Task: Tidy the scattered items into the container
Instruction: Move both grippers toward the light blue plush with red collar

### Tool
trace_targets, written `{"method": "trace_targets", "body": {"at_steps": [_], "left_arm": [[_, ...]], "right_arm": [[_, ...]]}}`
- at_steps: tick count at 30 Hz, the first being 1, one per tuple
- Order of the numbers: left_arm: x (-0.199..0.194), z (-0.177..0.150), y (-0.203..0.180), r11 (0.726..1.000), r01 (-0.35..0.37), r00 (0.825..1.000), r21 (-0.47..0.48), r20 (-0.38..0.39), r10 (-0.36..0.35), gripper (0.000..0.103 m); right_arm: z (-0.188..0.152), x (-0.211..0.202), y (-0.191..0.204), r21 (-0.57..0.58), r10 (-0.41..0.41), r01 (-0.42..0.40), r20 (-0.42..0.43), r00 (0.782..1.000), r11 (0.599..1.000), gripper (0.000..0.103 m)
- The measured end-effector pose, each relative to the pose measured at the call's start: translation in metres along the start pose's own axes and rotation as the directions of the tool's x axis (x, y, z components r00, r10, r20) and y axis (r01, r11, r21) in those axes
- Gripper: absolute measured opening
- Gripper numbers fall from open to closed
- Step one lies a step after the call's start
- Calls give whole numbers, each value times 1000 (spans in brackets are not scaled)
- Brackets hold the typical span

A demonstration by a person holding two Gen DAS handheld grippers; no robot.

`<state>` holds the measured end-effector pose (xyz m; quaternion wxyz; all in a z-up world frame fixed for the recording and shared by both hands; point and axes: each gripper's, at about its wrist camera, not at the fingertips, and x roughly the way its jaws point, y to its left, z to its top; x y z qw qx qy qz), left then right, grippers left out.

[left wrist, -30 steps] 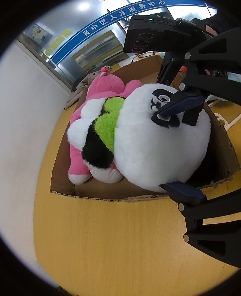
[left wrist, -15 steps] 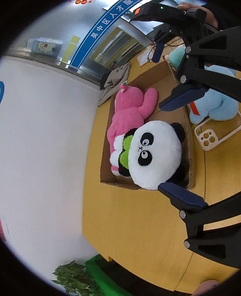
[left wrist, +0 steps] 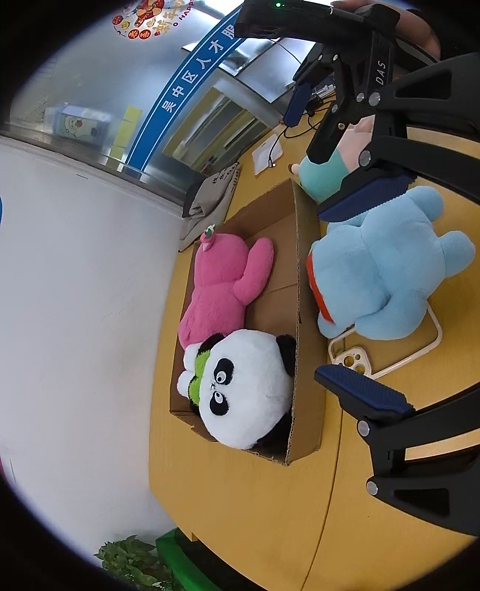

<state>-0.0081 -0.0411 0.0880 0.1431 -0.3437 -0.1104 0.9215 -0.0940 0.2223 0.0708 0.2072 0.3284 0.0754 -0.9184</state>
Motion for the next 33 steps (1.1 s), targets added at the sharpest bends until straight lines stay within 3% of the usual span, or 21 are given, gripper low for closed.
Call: {"method": "trace_targets", "body": {"at_steps": [13, 18, 26, 33], "left_arm": [[3, -8, -17, 999, 32, 999, -6, -21, -32, 80], [11, -10, -10, 993, 108, 993, -45, -47, -110, 80], [19, -15, 1, 990, 108, 991, -89, -66, -114, 80], [34, -22, 2, 987, 131, 984, -96, -112, -141, 80]], "right_arm": [[-10, 4, -2, 11, -13, 13, -25, 1000, 1000, 103], [-10, 8, -3, 26, -6, 7, -37, 999, 1000, 103], [-12, 16, -3, 25, 6, -5, -50, 999, 1000, 103], [-37, 32, 4, -19, 143, -145, -102, 984, 989, 103]]}}
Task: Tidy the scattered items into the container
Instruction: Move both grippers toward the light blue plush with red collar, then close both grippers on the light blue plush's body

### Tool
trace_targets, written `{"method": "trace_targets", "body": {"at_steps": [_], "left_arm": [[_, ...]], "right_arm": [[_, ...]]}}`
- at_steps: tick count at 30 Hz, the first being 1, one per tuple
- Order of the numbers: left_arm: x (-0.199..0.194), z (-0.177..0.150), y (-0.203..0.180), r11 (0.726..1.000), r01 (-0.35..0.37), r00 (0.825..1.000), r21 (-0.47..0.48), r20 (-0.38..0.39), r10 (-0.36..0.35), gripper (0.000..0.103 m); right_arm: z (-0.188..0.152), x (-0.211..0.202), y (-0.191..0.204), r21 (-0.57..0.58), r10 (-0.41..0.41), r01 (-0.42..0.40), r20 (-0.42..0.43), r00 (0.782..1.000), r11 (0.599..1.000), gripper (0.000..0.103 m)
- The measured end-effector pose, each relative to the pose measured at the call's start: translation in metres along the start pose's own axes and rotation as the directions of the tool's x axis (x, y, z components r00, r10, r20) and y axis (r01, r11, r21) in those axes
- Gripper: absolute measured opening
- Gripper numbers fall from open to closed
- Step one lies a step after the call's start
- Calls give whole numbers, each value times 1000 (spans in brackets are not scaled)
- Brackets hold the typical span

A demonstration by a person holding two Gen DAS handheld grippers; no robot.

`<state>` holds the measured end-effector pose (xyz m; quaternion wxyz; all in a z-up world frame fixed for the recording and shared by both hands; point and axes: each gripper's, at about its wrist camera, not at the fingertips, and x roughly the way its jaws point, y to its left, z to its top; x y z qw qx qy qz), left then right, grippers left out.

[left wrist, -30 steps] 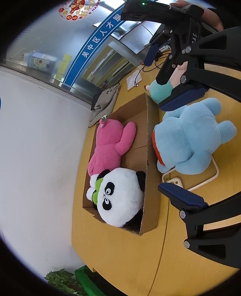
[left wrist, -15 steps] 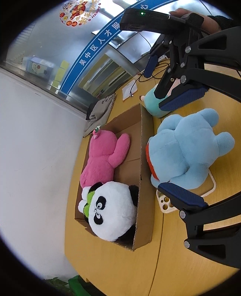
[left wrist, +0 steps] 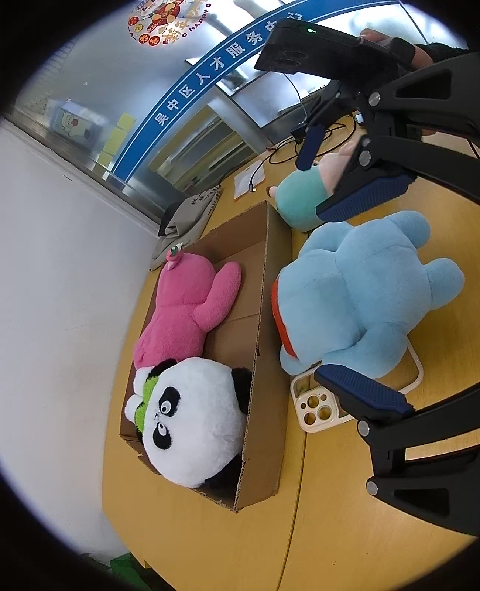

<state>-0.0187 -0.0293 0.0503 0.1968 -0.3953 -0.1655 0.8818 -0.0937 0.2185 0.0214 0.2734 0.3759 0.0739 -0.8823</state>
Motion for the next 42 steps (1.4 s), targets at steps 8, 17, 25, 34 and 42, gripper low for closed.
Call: {"method": "trace_targets", "body": {"at_steps": [8, 17, 25, 34, 42], "left_arm": [[48, 5, 11, 997, 67, 991, -36, -111, -71, 79], [110, 10, 15, 998, 52, 964, -35, -260, -59, 79], [123, 8, 20, 999, 43, 937, -16, -346, -46, 81], [127, 3, 28, 993, 104, 923, -57, -365, -118, 78], [107, 3, 18, 994, 95, 930, -47, -351, -106, 67]], "right_arm": [[-42, 48, 42, -137, 53, -65, -94, 994, 988, 103], [-44, 64, 34, -111, 51, -57, -62, 997, 992, 103], [-38, 91, 40, -117, 36, -49, -115, 993, 992, 103], [-41, 88, 40, -107, 26, -38, -110, 994, 994, 98], [-47, 67, 52, -144, 8, -15, -52, 999, 989, 86]]}}
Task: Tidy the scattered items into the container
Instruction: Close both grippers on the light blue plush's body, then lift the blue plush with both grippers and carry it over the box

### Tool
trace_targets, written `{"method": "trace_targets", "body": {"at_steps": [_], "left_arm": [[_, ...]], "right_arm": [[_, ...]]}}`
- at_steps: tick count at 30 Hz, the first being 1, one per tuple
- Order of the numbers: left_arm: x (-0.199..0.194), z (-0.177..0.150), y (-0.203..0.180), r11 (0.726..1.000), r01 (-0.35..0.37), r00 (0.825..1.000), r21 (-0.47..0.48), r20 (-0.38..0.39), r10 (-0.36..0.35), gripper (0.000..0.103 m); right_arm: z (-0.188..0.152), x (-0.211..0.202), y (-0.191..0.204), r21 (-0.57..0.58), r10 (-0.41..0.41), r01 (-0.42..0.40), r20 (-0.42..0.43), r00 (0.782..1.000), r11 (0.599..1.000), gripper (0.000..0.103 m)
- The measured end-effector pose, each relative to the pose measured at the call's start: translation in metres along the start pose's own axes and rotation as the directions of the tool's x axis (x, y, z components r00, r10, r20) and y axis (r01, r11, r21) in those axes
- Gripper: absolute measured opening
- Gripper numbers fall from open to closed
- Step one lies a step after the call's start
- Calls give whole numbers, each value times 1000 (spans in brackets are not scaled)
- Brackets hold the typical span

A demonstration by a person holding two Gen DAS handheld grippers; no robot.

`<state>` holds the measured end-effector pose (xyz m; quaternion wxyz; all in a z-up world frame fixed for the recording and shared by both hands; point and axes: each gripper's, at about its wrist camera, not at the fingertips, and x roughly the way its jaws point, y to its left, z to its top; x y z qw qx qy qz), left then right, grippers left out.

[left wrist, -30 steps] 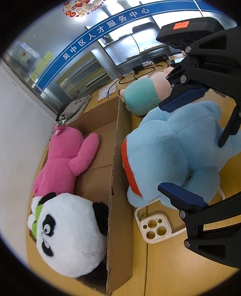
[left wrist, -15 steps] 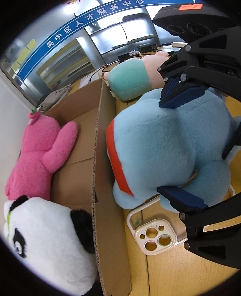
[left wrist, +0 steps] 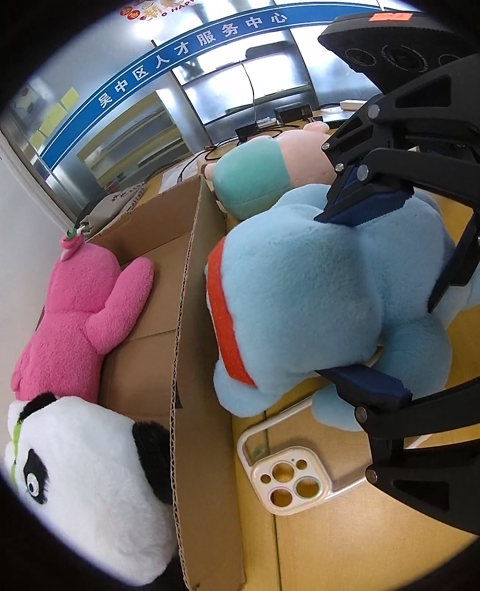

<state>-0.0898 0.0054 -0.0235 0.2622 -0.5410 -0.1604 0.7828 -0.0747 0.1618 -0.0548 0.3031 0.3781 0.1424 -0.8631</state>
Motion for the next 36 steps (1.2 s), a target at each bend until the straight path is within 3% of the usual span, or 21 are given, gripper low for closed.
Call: {"method": "trace_targets", "body": {"at_steps": [9, 18, 30, 36], "left_arm": [[-42, 3, -26, 998, 18, 995, 55, 101, -23, 66], [-76, 27, -60, 988, -37, 985, 150, 170, 12, 66], [-102, 88, -83, 974, -96, 972, 206, 229, 48, 66], [-100, 129, -89, 961, -125, 967, 248, 248, 62, 66]], "right_arm": [[10, -45, 10, -52, -43, 52, 153, 987, 997, 83], [45, -68, 1, -53, -55, 70, 240, 969, 996, 83], [106, -67, -29, -75, -38, 65, 316, 948, 995, 83], [143, -53, -52, -48, -71, 92, 331, 941, 995, 83]]}}
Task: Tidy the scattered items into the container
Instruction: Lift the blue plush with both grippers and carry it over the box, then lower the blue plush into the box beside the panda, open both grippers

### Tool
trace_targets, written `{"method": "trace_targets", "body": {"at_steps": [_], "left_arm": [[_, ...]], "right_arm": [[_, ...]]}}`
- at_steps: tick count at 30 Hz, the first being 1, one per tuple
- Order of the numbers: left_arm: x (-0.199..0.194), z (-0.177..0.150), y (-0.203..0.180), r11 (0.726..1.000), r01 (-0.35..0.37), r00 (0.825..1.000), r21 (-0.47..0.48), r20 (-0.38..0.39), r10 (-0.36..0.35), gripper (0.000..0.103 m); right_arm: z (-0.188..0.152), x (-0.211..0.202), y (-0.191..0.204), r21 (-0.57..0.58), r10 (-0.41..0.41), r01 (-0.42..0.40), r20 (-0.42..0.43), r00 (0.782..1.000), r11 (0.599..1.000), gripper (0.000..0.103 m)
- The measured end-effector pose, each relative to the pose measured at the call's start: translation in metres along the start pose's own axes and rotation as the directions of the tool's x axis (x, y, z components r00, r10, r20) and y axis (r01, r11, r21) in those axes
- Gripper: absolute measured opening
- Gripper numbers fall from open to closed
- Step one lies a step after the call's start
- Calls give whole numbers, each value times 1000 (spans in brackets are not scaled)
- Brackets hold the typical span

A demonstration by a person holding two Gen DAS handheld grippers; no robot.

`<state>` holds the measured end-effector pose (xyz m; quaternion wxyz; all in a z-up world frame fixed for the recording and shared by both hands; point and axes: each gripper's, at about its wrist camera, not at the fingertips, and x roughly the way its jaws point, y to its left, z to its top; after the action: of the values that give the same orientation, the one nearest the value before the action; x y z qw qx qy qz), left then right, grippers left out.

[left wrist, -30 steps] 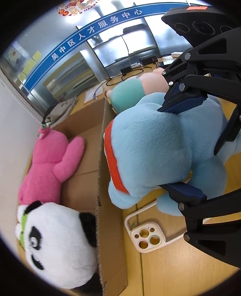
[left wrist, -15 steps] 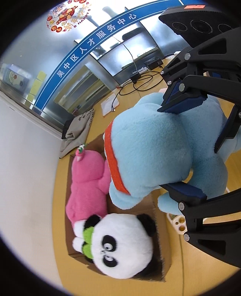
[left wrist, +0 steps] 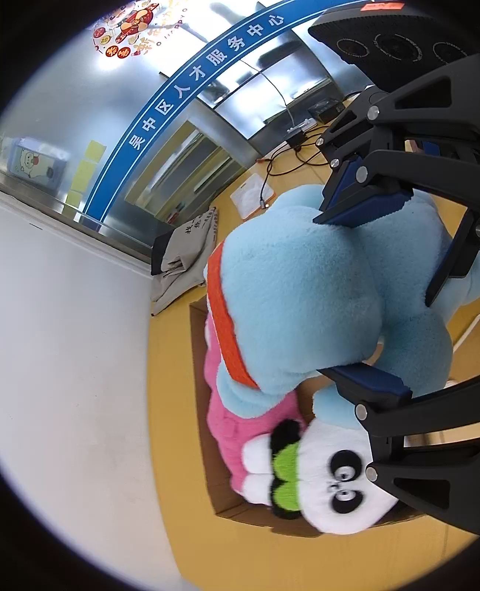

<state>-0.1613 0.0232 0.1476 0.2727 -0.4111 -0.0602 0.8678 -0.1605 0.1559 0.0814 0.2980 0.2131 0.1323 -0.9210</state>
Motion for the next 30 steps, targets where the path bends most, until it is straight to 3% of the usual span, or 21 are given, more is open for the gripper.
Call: {"method": "trace_targets", "body": {"at_steps": [4, 8, 13, 14, 15, 16, 17, 20, 26, 30], "left_arm": [[16, 20, 12, 1000, -2, 1000, 11, -4, 2, 66], [43, 24, 27, 1000, -25, 998, 6, -60, 26, 66], [84, 11, 65, 997, -21, 991, -75, -133, 11, 58], [91, 8, 73, 995, -21, 989, -93, -146, 7, 52], [99, 5, 81, 993, -34, 987, -109, -162, 16, 32], [104, 3, 85, 992, -28, 985, -122, -174, 6, 25], [108, 2, 89, 990, -1, 983, -138, -182, -24, 25], [111, 1, 89, 993, -6, 982, -114, -190, -16, 25], [106, -3, 100, 988, 26, 984, -152, -169, -52, 25], [99, -5, 103, 984, 28, 988, -175, -142, -53, 25]], "right_arm": [[12, 25, -19, 33, -15, 15, -2, 1000, 999, 81], [12, 59, -46, 97, -42, 44, -32, 999, 994, 60], [-14, 113, -63, 151, -7, 27, -131, 991, 988, 57], [-20, 121, -62, 148, -9, 31, -151, 989, 989, 53], [-24, 128, -60, 139, -8, 31, -165, 986, 990, 46], [-28, 134, -58, 130, 8, 16, -181, 984, 991, 45], [-32, 139, -55, 116, 14, 9, -196, 981, 993, 47], [-38, 140, -36, 68, -17, 32, -201, 979, 997, 53], [-42, 132, -45, 146, 25, 3, -191, 981, 989, 65], [-47, 111, -58, 179, 2, 28, -165, 986, 983, 75]]}}
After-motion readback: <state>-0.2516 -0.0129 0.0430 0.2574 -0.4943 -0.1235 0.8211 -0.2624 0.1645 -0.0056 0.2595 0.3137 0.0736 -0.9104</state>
